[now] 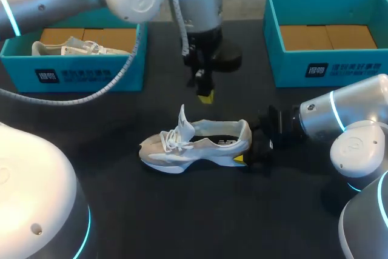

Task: Take the shoe out of the shoebox, open the shoe tongue, remove and reinsert the insole, then place the shoe into the shoebox

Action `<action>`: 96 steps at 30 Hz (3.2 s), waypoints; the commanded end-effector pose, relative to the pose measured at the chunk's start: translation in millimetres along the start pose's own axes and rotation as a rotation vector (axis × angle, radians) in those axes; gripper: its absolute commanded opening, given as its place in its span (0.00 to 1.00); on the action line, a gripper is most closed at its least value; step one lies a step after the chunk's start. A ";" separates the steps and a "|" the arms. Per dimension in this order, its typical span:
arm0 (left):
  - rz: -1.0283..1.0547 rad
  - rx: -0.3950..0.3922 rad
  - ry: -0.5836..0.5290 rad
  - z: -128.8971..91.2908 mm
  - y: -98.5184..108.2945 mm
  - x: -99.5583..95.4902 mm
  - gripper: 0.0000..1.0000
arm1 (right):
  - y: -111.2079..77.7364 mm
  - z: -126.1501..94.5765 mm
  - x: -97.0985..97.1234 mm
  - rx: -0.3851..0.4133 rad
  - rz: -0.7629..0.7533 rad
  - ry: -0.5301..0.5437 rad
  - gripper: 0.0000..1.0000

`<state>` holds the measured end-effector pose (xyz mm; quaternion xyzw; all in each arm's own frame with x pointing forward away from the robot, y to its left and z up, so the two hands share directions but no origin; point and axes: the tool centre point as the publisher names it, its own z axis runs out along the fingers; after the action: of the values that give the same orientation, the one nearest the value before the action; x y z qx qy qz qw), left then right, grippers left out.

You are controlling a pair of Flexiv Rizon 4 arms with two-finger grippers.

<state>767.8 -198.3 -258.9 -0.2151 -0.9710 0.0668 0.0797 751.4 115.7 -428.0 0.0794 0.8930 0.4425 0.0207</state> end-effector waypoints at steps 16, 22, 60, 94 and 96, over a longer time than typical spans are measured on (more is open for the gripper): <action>-0.019 0.041 0.130 80.3 -20.6 4.1 0.00 | -1.2 4.5 1.7 0.003 0.000 -0.002 0.00; -0.029 0.040 0.155 98.7 -18.5 4.6 0.00 | -1.2 4.5 1.7 0.003 0.000 -0.002 0.00; -0.038 0.034 0.200 147.6 -13.8 21.3 0.29 | -1.2 4.5 1.7 0.003 0.000 -0.002 0.00; 0.014 -0.106 -0.034 166.9 1.9 3.7 0.00 | -1.2 4.5 1.7 0.003 0.000 -0.002 0.00; 0.016 -0.107 -0.040 162.9 2.3 3.9 0.00 | -1.2 4.5 1.7 0.003 0.000 -0.002 0.00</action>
<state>734.3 -211.4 -408.3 -0.2253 -0.9727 0.0180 0.0522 751.5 115.9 -428.7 0.0792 0.8930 0.4425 0.0210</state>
